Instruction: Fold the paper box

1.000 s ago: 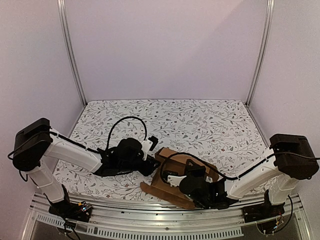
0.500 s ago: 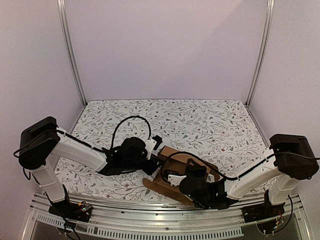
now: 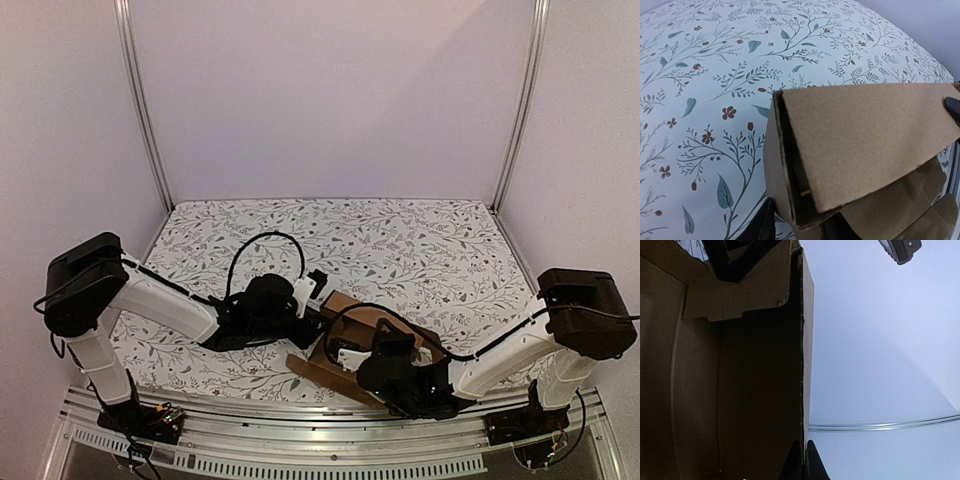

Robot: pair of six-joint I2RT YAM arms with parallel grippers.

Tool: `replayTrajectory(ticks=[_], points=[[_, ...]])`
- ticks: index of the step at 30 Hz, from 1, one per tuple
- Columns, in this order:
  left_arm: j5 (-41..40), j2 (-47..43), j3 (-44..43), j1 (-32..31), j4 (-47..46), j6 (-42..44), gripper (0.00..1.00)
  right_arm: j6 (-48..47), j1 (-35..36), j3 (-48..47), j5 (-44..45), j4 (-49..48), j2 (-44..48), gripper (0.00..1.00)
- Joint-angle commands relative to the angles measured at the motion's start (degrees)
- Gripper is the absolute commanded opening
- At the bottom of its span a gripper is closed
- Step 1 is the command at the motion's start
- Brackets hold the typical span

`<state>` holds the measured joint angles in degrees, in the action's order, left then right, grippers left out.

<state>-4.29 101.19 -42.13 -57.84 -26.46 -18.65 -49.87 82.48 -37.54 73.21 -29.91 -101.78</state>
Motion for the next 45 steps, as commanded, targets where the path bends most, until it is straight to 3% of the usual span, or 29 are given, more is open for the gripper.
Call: replayTrajectory(ticks=[1,23,41,45], points=[[0.57,0.89,-2.08,-0.16,-4.83,-0.53,0.33,4.51,0.79,-1.53,-3.76,3.85,-1.44,0.00],[-3.26,5.07,-3.92,-0.30,-8.03,-0.39,0.38,15.09,-0.62,-4.06,-7.61,14.82,0.85,0.00],[-5.15,6.92,-5.86,-0.24,-10.71,-1.01,0.01,23.18,-0.57,-7.03,-10.39,22.34,3.16,0.00],[-5.10,6.53,-5.71,-0.17,-10.33,-0.88,0.00,25.25,-0.57,-8.61,-11.25,24.96,3.64,0.00]])
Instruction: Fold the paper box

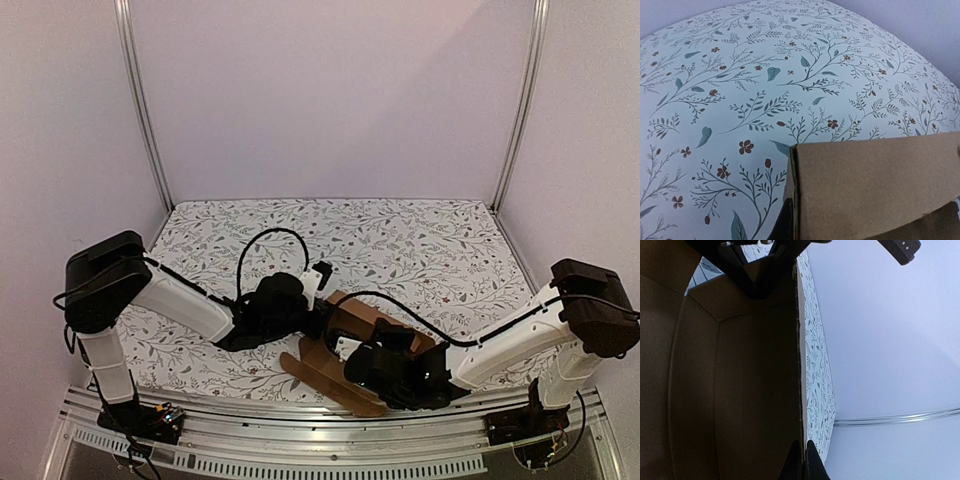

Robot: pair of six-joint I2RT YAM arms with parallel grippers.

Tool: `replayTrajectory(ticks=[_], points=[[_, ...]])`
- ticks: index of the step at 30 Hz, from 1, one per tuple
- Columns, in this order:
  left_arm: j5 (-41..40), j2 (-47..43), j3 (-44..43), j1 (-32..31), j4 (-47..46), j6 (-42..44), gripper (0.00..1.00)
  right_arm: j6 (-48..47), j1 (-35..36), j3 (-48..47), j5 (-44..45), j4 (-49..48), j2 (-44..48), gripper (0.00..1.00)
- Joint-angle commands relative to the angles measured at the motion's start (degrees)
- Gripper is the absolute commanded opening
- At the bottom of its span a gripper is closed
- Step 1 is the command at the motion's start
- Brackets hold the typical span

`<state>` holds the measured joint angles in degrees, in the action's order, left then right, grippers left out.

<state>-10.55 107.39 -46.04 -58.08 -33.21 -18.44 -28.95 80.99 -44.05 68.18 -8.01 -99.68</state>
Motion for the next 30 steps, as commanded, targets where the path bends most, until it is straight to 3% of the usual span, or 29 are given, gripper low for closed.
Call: replayTrajectory(ticks=[1,5,12,15,23,26,30], points=[[1.00,0.17,-1.65,0.04,-3.53,-1.12,0.00,4.71,0.87,-2.56,-6.77,3.74,1.80,0.02],[-0.42,-0.62,-1.13,0.07,-2.73,-1.20,0.00,7.44,0.92,-5.41,-9.86,7.72,3.37,0.16],[-1.94,-1.88,-1.19,0.06,-0.52,0.25,0.00,12.49,0.77,-9.53,-19.86,17.08,9.80,0.50],[-1.70,-1.91,-1.61,0.05,0.34,1.15,0.00,14.47,0.05,-10.98,-25.10,21.18,13.27,0.56],[1.14,-1.45,-3.09,0.05,2.65,4.95,0.00,22.79,-6.46,-14.27,-38.84,28.26,20.13,0.60],[3.44,-0.82,-4.90,0.08,5.04,7.44,0.00,26.59,-10.39,-15.08,-44.05,28.61,20.48,0.57],[6.12,1.05,-6.31,0.09,5.40,10.47,0.00,33.70,-16.11,-14.67,-49.62,27.72,19.53,0.44]])
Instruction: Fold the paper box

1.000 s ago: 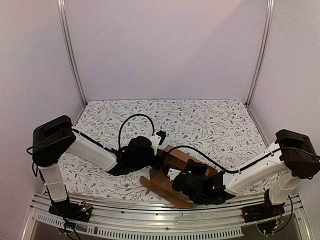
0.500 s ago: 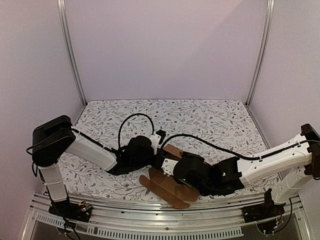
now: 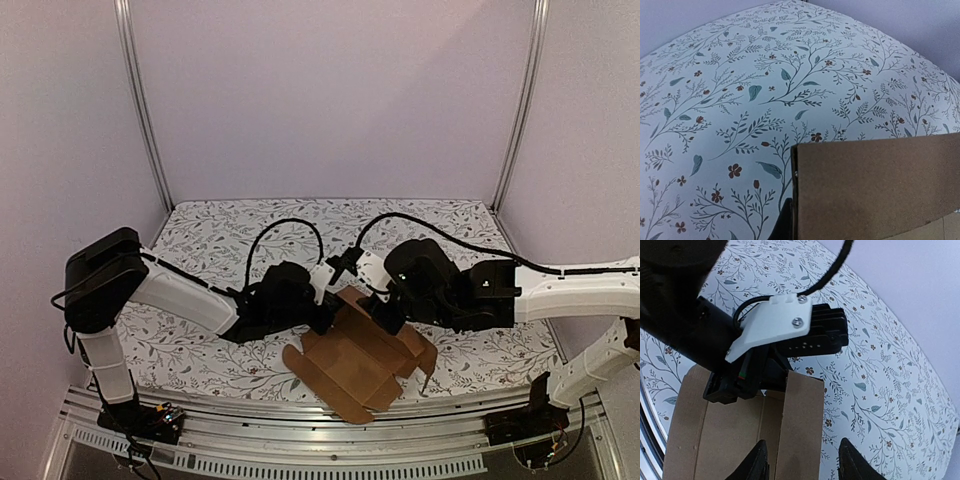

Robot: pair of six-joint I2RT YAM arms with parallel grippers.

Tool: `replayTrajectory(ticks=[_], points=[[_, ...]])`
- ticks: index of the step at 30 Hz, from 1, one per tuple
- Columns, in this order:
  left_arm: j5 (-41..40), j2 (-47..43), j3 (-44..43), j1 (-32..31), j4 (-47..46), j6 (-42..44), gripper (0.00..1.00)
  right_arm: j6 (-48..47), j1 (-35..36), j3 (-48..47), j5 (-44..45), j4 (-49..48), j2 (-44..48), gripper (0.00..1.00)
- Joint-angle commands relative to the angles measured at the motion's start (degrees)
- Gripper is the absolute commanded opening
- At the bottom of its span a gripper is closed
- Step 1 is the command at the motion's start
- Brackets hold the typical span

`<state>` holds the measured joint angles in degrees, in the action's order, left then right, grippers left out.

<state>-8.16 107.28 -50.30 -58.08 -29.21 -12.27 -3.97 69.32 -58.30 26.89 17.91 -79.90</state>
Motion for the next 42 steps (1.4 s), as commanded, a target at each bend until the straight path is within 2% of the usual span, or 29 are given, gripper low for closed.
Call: replayTrajectory(ticks=[1,4,10,17,33,37,42], points=[[4.04,1.39,-2.22,0.13,1.29,4.78,0.00,9.50,-5.30,-0.24,-8.68,1.26,-0.52,0.40],[4.88,1.88,-1.93,0.10,-0.30,6.10,0.00,12.43,-7.62,1.85,-8.90,-2.19,-1.21,0.27],[6.17,4.26,-4.27,0.16,0.53,7.95,0.00,19.36,-12.55,7.50,-15.71,-13.01,-1.66,0.00],[7.52,6.00,-5.36,0.11,0.49,7.82,0.00,23.48,-14.49,9.25,-19.71,-19.86,-5.21,0.00],[6.67,6.71,-1.80,0.07,-4.50,4.21,0.00,27.60,-14.93,11.81,-21.42,-25.19,-11.74,0.00],[6.58,6.52,-0.81,0.08,-5.95,3.66,0.04,28.08,-14.98,12.41,-21.91,-25.64,-12.46,0.00],[6.13,5.88,0.89,-0.02,-7.21,3.07,0.13,28.48,-14.92,12.84,-21.97,-25.65,-13.06,0.00]])
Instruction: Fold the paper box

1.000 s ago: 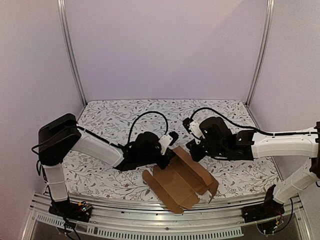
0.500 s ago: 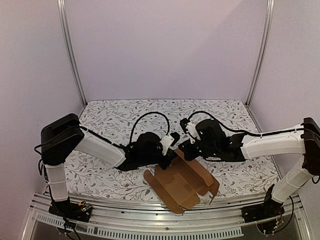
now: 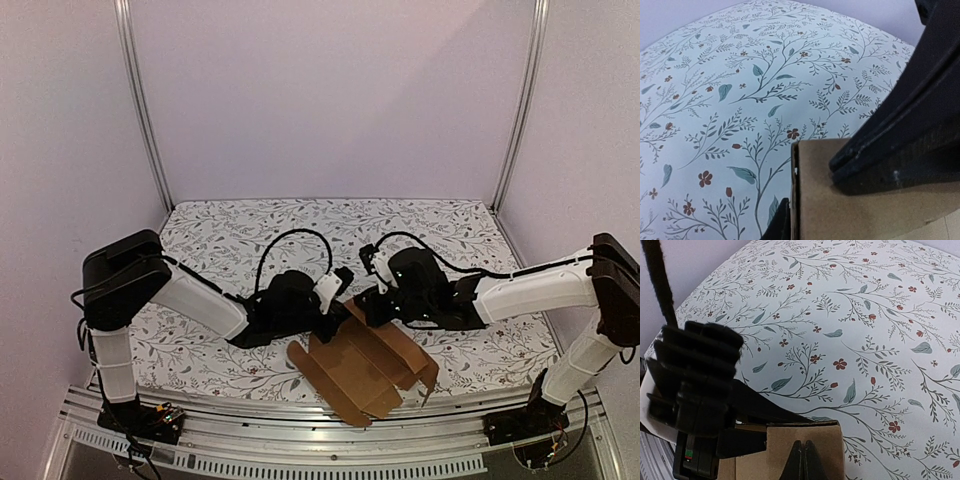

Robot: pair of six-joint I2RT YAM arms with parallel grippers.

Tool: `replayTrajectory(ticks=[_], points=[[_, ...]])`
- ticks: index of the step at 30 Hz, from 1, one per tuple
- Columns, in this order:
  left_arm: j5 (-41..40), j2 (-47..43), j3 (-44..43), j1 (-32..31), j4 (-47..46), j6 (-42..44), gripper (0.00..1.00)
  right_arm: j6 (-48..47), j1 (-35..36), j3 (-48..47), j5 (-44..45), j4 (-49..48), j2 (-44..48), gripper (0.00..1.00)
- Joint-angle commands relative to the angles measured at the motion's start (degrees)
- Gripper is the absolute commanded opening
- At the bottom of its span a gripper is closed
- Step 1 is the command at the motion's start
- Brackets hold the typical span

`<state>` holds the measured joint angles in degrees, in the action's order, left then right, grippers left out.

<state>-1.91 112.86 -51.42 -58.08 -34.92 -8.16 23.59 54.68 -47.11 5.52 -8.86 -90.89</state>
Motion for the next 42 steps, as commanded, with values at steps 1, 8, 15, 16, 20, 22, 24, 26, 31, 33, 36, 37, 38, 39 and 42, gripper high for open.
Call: replayTrajectory(ticks=[1,8,15,16,20,22,24,26,31,33,36,37,38,39,42], points=[[-0.26,0.19,2.33,-0.06,-1.80,-1.27,0.15,1.05,-0.27,1.74,-0.66,1.12,-2.17,0.00],[-0.73,0.99,3.34,-0.24,-4.50,-2.82,0.22,1.28,-0.34,2.02,-0.83,1.13,-1.70,0.00],[-0.76,3.39,1.54,-0.20,-7.15,-3.91,0.24,2.47,-0.29,2.71,-1.99,0.49,-1.47,0.00],[-0.81,3.83,1.42,-0.24,-7.82,-4.04,0.24,2.71,-0.27,2.79,-2.14,0.36,-1.41,0.00],[-1.55,4.96,1.21,-0.20,-9.48,-4.36,0.24,3.17,-0.28,2.98,-2.44,0.04,-1.16,0.00],[-1.68,5.29,1.27,-0.24,-10.61,-4.67,0.24,3.42,-0.32,3.07,-2.66,-0.18,-1.21,0.00],[-1.68,5.75,0.87,-0.19,-10.91,-4.84,0.24,3.61,-0.30,3.10,-2.91,-0.48,-1.37,0.00],[-1.62,6.24,0.64,-0.19,-11.39,-5.13,0.24,3.73,-0.26,3.20,-3.13,-0.62,-1.55,0.00],[-1.40,7.29,-0.12,-0.11,-12.71,-5.61,0.21,4.02,-0.22,3.51,-3.30,-1.04,-1.50,0.00],[-1.26,7.74,-0.53,-0.10,-13.17,-5.72,0.20,4.24,-0.19,3.60,-3.44,-1.15,-1.64,0.00],[-1.02,8.59,-1.27,-0.10,-13.47,-5.95,0.17,4.56,-0.21,3.82,-3.50,-1.46,-1.74,0.00],[-0.99,8.79,-1.43,-0.10,-13.63,-6.03,0.16,4.74,-0.19,3.91,-3.56,-1.55,-1.70,0.00],[-0.92,8.99,-1.48,-0.10,-13.83,-6.20,0.14,4.85,-0.18,4.03,-3.51,-1.66,-1.66,0.00],[-0.79,9.23,-1.56,-0.12,-14.08,-6.26,0.11,5.00,-0.18,4.19,-3.52,-1.75,-1.54,0.00],[-0.66,9.69,-1.66,-0.12,-14.41,-6.34,0.00,5.22,-0.18,4.55,-3.33,-1.94,-1.42,0.00]])
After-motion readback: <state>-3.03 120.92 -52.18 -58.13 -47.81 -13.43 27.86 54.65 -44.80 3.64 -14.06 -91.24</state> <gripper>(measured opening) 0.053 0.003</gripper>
